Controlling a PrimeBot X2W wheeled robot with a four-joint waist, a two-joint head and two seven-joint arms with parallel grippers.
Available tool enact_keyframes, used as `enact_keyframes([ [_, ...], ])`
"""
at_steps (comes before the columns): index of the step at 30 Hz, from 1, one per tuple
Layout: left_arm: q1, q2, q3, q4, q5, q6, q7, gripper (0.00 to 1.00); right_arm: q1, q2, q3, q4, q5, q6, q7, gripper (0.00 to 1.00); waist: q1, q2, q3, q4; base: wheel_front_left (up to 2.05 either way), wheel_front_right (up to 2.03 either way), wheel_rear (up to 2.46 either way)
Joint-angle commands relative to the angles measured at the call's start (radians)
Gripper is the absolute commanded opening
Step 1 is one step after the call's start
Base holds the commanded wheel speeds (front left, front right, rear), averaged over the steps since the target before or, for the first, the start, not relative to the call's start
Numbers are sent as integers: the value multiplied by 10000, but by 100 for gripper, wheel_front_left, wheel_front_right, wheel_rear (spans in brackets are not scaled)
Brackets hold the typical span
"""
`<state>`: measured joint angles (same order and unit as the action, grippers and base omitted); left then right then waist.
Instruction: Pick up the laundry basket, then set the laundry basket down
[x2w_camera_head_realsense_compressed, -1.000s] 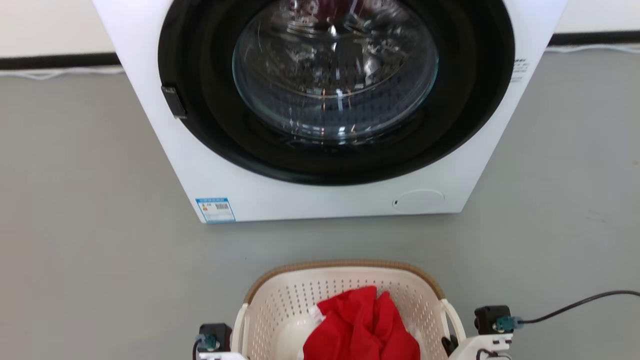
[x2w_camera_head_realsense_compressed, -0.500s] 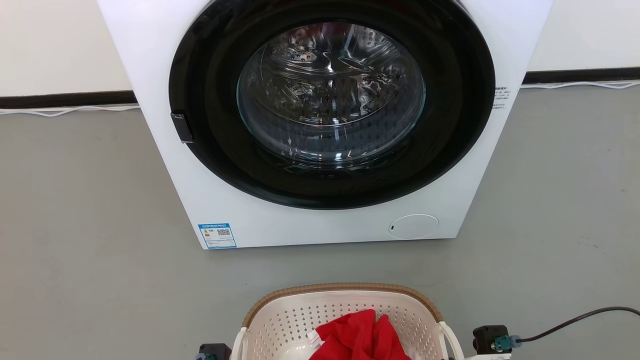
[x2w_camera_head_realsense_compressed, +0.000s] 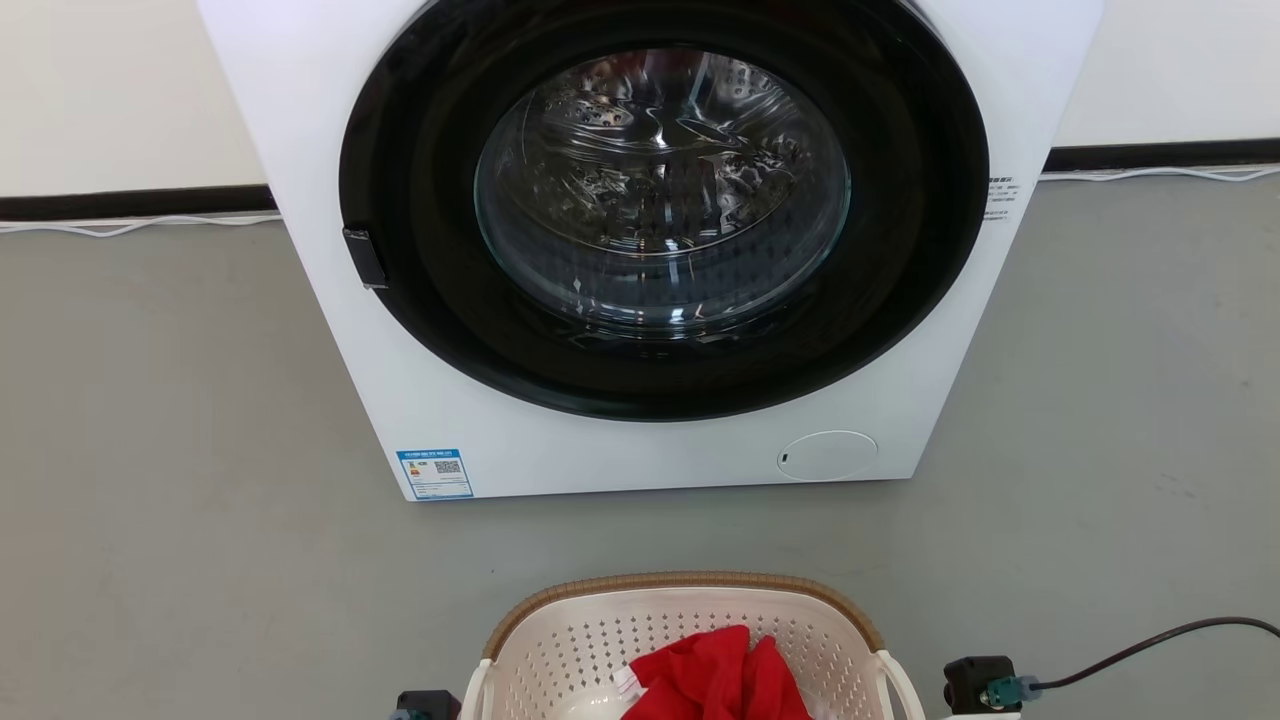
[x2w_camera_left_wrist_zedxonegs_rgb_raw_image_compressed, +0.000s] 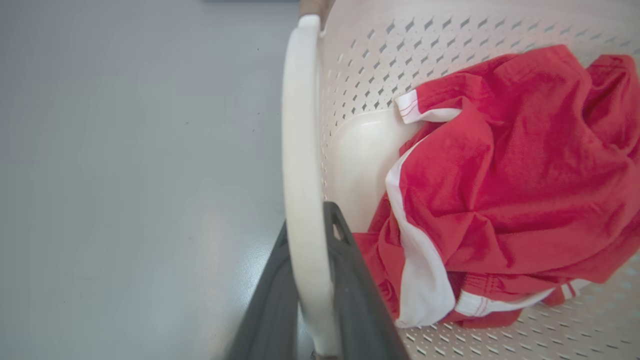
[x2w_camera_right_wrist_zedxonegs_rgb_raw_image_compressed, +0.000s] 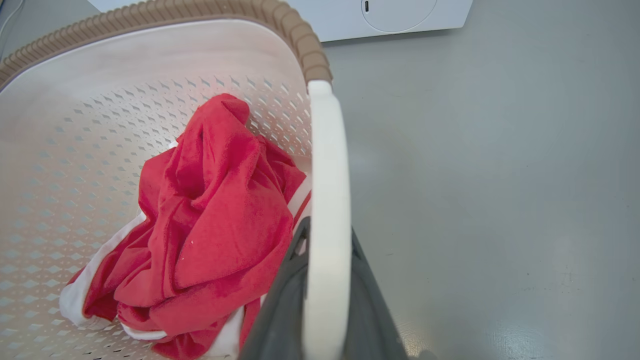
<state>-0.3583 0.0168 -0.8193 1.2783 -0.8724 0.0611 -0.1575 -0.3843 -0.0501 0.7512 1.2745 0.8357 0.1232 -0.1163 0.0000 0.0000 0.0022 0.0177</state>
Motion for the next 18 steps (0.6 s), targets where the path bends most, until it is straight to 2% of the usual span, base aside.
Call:
enact_keyframes([
  [1, -201, 334, 182, 26, -123, 32, -187, 0, -106, -1, 264, -26, 68, 75, -193, 0, 0, 0, 12, 0, 0, 0, 0],
  [18, -344, 334, 33, 54, -247, 64, -466, 0, -274, -1, 821, 104, 661, 75, -364, 0, 0, 0, 139, -18, 0, 0, 0],
])
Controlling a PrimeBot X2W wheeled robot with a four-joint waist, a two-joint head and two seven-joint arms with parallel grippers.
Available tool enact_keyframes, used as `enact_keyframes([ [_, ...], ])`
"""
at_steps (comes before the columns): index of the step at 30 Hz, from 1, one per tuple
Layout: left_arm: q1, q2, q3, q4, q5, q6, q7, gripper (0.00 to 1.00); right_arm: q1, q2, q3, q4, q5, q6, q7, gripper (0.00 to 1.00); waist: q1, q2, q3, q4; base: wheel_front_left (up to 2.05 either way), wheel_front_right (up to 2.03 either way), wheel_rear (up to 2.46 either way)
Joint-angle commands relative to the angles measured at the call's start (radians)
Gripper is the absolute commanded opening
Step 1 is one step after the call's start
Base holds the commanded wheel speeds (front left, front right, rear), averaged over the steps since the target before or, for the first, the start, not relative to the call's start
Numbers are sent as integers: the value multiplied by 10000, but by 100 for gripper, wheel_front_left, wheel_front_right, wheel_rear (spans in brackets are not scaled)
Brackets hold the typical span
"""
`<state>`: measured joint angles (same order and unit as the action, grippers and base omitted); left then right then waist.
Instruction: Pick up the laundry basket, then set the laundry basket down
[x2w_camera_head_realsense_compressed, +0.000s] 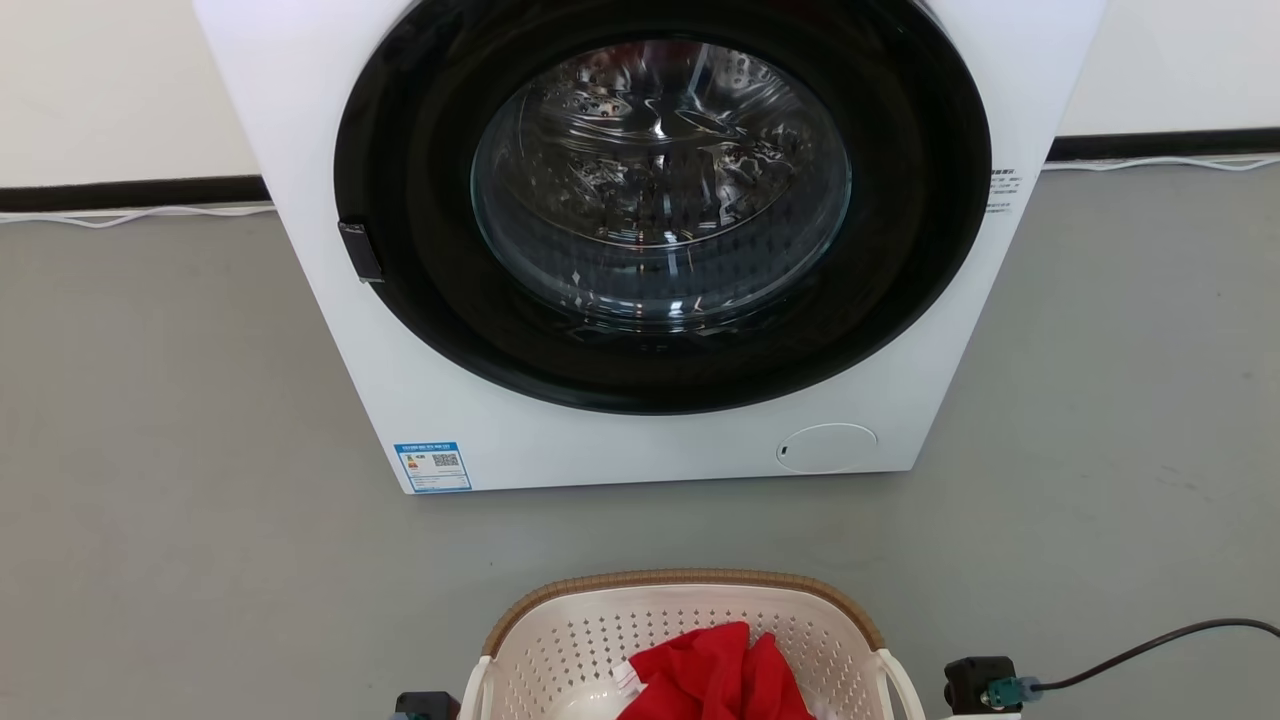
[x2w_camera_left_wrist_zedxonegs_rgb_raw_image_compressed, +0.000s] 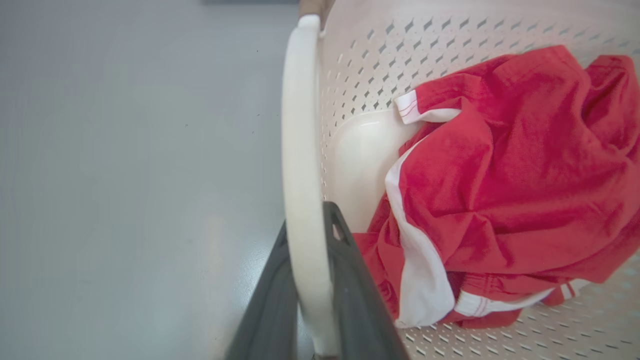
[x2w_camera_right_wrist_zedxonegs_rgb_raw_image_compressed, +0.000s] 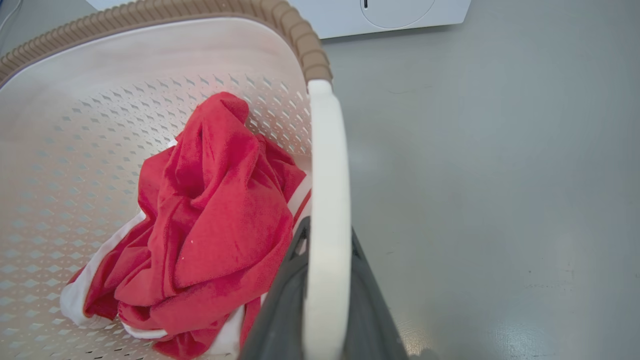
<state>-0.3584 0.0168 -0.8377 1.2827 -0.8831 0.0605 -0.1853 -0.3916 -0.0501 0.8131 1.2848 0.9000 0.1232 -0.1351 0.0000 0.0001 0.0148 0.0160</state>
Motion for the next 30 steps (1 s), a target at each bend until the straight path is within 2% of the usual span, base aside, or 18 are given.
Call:
enact_keyframes([
  [1, -355, 334, 209, 10, -152, 65, -194, 0, -220, -1, 228, 6, 48, 75, -184, 0, 0, -1, 34, -5, 0, 0, 0],
  [12, -729, 334, 174, -11, -280, 90, -279, 0, -722, -1, 391, 47, 225, 75, -387, 0, 0, -1, 607, -16, 0, 0, 0],
  [16, -1142, 334, 253, -35, -365, 127, -358, 0, -1163, -1, 359, 54, 185, 75, -579, 0, 0, -1, 1122, -13, 0, 0, 0],
  [23, -2323, 355, 375, -73, -378, 148, -522, 0, -2319, -1, -171, 57, -358, 75, -781, 0, 0, -1, 2495, 102, 0, 0, 0],
  [30, -3774, 390, 450, -159, -242, 201, -669, 0, -3708, -1, -1171, 58, -1480, 75, -939, 0, 0, -1, 4338, 290, 0, 0, 0],
])
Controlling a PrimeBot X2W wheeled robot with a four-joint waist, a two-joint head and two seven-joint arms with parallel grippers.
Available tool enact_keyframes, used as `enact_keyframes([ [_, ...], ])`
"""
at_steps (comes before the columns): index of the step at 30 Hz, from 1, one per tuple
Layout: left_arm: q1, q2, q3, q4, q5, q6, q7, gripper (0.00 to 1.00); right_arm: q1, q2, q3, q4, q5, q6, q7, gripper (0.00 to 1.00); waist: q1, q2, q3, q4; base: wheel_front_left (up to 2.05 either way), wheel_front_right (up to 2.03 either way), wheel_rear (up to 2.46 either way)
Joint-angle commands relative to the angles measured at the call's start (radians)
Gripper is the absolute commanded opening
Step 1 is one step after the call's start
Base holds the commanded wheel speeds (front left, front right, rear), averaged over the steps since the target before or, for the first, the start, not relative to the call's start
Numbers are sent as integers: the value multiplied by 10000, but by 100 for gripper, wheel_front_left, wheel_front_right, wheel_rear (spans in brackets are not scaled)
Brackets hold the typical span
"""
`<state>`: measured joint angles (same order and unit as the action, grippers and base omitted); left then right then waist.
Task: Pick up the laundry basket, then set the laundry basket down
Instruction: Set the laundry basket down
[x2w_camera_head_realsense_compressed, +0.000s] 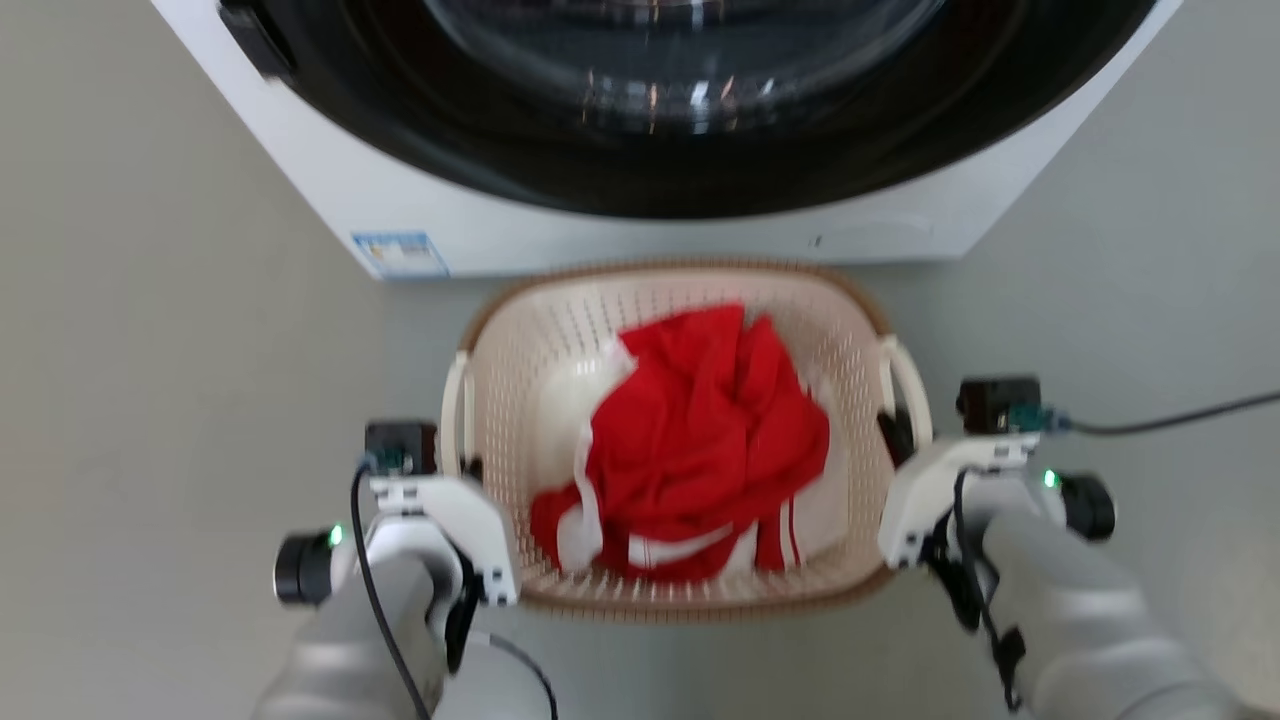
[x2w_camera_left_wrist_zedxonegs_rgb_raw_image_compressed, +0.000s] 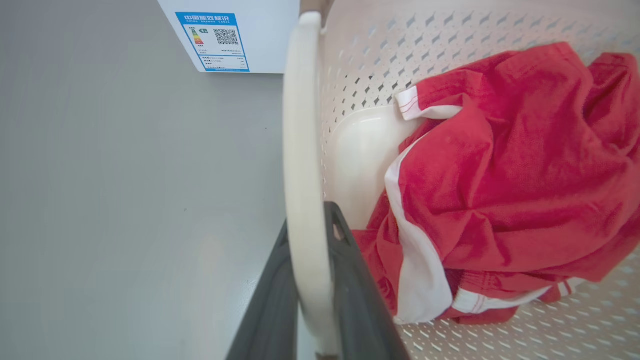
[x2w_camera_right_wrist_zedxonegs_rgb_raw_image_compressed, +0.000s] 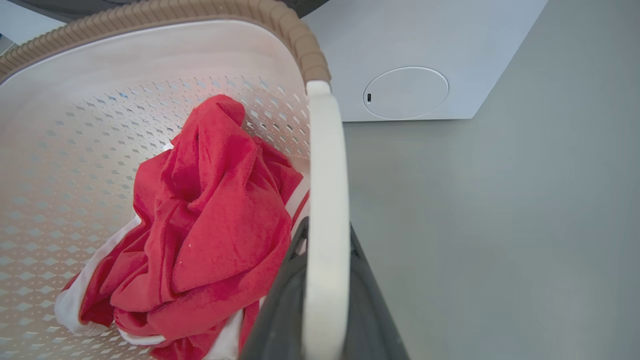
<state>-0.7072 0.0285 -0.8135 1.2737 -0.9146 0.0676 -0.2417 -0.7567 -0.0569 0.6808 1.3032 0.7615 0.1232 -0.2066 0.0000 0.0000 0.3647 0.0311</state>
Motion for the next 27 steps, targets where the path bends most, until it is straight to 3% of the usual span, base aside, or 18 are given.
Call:
enact_keyframes([
  [1, -487, 271, 216, -84, 94, 135, -119, 0, -247, 67, -16, -126, -295, 75, -237, 0, 0, 0, 1121, 169, 0, 0, 0],
  [5, -1378, 253, 237, -171, 196, 157, -168, 0, -1020, 67, -1004, -126, -1376, 75, -268, 0, 0, 0, 2395, 321, 0, 0, 0],
  [12, -2161, 226, 180, -301, 325, 180, -194, 0, -1622, 67, -2451, -125, -2913, 75, -291, 0, 0, 0, 3594, 530, 0, 0, 0],
  [27, -3033, 220, 584, -892, 1049, 471, -199, 0, -2533, 67, -4191, -125, -4658, 75, -476, 0, 0, 0, 4804, 725, 0, 0, 0],
])
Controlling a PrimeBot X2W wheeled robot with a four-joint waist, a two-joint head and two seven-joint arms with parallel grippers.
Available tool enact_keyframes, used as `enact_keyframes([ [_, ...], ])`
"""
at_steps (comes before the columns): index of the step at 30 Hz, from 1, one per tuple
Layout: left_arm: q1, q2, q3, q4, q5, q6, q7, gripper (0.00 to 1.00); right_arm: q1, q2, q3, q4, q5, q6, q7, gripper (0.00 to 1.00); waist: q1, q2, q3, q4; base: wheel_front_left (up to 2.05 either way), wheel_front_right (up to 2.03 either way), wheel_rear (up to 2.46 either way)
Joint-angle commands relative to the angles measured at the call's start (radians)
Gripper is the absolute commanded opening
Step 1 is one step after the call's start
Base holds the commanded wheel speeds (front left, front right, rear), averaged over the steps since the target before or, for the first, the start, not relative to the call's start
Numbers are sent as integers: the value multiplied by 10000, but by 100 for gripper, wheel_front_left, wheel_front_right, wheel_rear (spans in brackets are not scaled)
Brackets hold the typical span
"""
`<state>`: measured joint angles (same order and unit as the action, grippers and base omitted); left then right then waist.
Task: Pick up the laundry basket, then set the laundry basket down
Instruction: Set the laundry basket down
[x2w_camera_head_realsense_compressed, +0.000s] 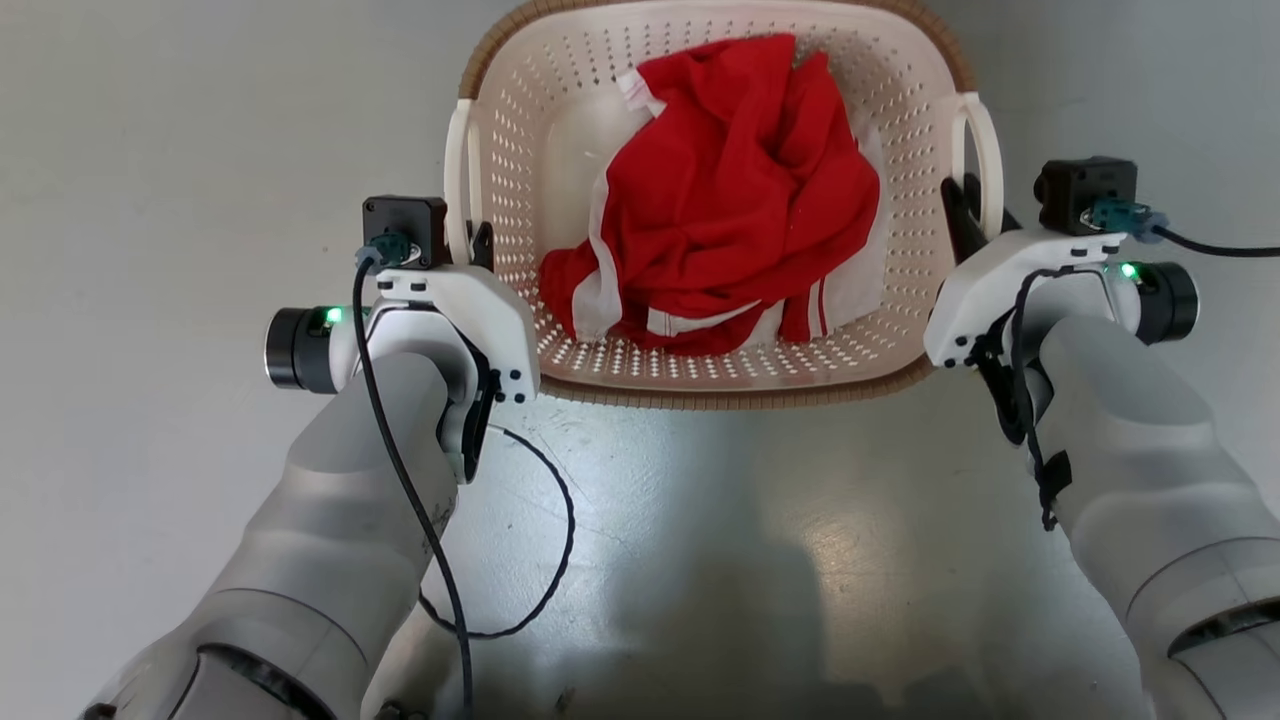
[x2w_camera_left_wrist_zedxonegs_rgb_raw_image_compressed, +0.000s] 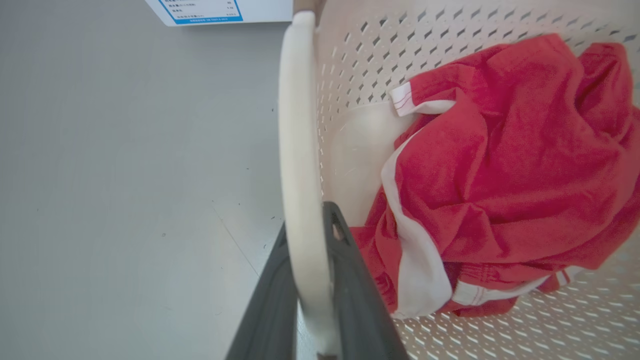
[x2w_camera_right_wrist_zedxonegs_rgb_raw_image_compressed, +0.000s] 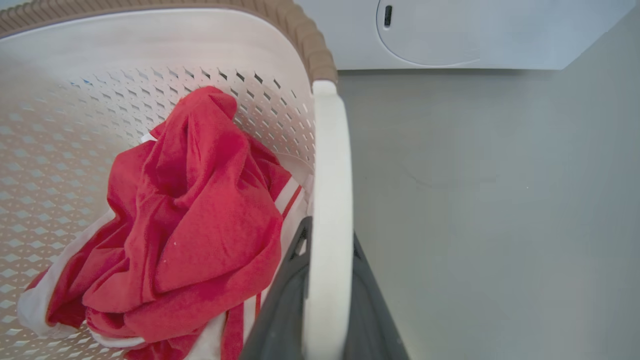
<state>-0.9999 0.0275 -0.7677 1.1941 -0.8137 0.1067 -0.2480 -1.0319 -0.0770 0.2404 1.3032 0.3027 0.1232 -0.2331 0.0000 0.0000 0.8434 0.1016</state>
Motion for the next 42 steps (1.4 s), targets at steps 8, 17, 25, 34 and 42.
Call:
enact_keyframes([
  [8, -135, 228, 438, -327, 542, 149, -137, 0, 105, 268, -187, -125, -514, 75, -263, 0, 0, 0, 212, 59, 0, 0, 0],
  [17, -190, 228, 768, -351, 1077, 97, -137, 0, 38, 268, -332, -125, -717, 75, -284, 0, 0, 0, 477, 45, 0, 0, 0],
  [25, -267, 228, 807, -346, 1168, 64, -137, 0, -42, 268, -526, -205, -966, 75, -286, 0, 0, 0, 634, 35, 0, 0, 0],
  [34, -174, 227, 889, -302, 1113, 188, -137, 100, 165, 268, -681, -331, -1103, 75, -286, 100, 0, 0, 421, 31, 0, 0, 0],
  [42, -53, 227, 1015, -209, 1149, 203, -137, 100, 248, 268, -691, -359, -1100, 75, -286, 100, 0, 0, 112, 4, 0, 0, 0],
])
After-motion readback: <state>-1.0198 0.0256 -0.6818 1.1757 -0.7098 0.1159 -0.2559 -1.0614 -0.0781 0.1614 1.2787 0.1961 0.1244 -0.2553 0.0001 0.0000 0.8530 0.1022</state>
